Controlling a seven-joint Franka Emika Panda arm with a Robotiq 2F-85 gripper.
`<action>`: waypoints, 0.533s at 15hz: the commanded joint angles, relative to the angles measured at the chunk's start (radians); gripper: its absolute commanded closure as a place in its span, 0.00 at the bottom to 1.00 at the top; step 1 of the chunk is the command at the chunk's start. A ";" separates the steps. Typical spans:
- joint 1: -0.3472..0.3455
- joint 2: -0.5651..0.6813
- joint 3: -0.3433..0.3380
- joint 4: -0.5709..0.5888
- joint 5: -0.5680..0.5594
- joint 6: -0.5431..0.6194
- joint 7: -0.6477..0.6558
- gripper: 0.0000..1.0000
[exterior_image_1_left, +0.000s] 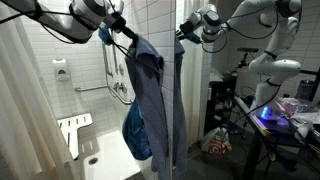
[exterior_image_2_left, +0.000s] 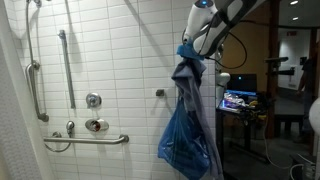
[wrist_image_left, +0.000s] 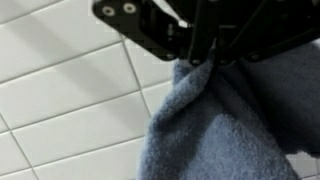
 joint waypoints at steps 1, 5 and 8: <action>-0.018 -0.015 0.017 0.101 0.033 -0.130 0.062 0.99; -0.033 -0.037 0.029 0.155 0.058 -0.207 0.217 0.99; 0.082 -0.029 -0.061 0.183 -0.072 -0.290 0.404 0.99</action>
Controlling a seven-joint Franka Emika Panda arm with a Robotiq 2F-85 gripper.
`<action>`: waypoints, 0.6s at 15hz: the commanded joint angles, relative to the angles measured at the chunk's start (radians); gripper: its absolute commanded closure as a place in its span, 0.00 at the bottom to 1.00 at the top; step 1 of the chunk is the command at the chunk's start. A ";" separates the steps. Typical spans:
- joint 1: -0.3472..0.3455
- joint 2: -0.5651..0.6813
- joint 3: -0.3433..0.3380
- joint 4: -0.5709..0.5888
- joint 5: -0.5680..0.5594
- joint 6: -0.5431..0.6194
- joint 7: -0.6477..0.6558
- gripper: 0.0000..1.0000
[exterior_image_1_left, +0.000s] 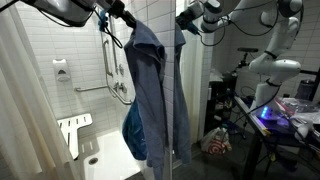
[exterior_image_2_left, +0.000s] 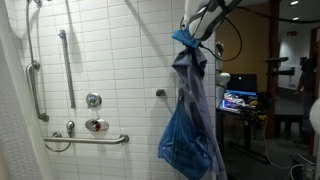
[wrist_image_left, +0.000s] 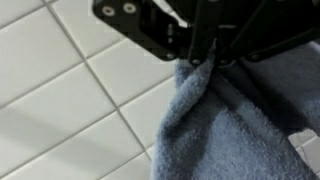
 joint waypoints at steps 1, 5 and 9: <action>0.091 -0.014 -0.062 0.040 -0.114 -0.108 0.206 0.99; 0.227 -0.008 -0.158 0.054 -0.291 -0.123 0.505 0.99; 0.391 -0.010 -0.291 0.049 -0.506 -0.096 0.730 0.99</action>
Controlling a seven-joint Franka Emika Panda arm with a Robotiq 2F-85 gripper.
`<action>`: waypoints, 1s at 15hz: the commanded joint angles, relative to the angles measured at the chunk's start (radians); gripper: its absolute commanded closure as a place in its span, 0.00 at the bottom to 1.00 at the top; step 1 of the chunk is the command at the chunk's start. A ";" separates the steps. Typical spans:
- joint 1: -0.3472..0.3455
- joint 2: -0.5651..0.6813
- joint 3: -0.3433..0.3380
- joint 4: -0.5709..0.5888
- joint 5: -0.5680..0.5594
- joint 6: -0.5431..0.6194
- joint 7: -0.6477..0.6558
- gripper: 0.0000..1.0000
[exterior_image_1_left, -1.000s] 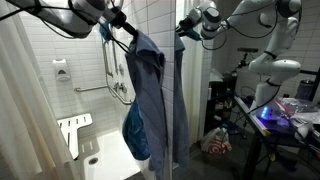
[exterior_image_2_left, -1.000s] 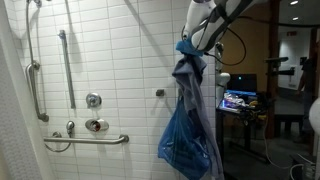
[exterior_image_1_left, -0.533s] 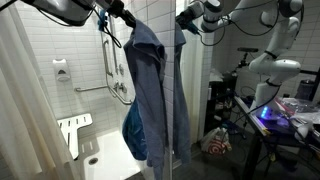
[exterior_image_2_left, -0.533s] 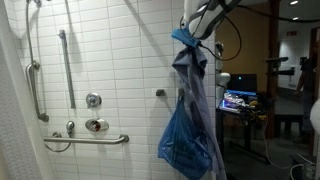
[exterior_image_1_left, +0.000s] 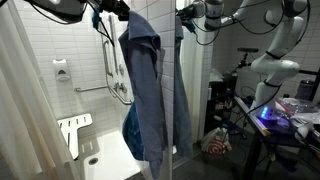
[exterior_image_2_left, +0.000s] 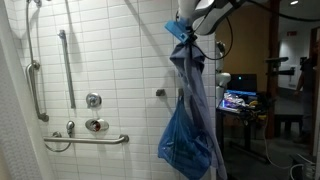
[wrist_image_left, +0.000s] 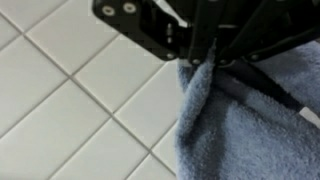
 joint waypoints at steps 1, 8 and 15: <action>0.150 -0.013 -0.134 -0.007 -0.181 0.016 0.182 0.99; 0.201 0.002 -0.193 0.033 -0.442 -0.038 0.568 0.99; 0.047 0.035 -0.126 0.280 -0.343 -0.125 0.567 0.99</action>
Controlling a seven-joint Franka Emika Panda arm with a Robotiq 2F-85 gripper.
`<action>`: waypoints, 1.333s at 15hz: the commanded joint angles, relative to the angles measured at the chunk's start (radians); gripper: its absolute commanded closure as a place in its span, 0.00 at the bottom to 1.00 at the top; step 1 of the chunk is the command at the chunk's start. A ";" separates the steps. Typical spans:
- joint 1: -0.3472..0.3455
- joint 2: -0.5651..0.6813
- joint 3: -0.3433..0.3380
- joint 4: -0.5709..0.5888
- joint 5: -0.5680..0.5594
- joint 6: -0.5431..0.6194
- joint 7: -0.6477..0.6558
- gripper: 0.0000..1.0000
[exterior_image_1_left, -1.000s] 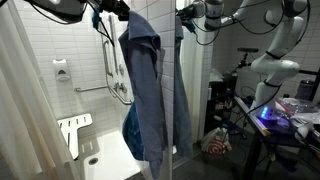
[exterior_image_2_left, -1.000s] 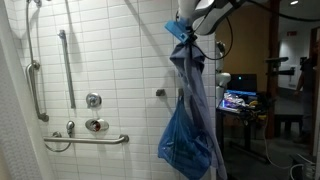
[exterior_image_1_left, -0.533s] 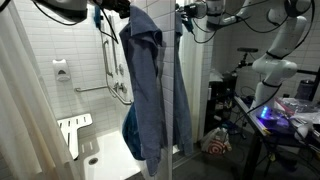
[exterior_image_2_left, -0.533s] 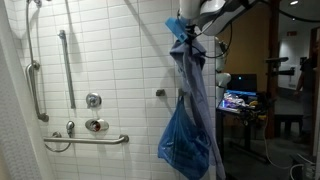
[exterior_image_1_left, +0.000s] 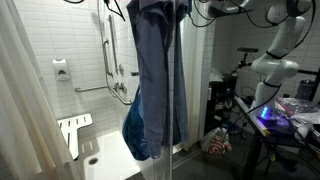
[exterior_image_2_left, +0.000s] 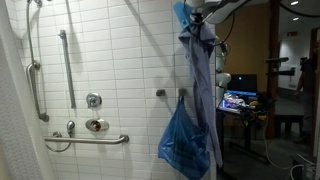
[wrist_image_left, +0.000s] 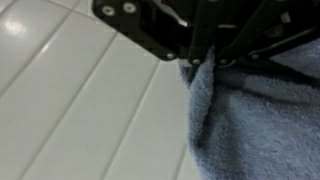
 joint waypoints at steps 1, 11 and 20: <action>-0.153 0.025 0.100 0.170 0.057 -0.033 -0.001 0.99; -0.626 0.083 0.532 0.288 0.078 -0.020 -0.003 0.99; -0.072 0.267 0.136 0.132 0.105 0.099 -0.303 0.99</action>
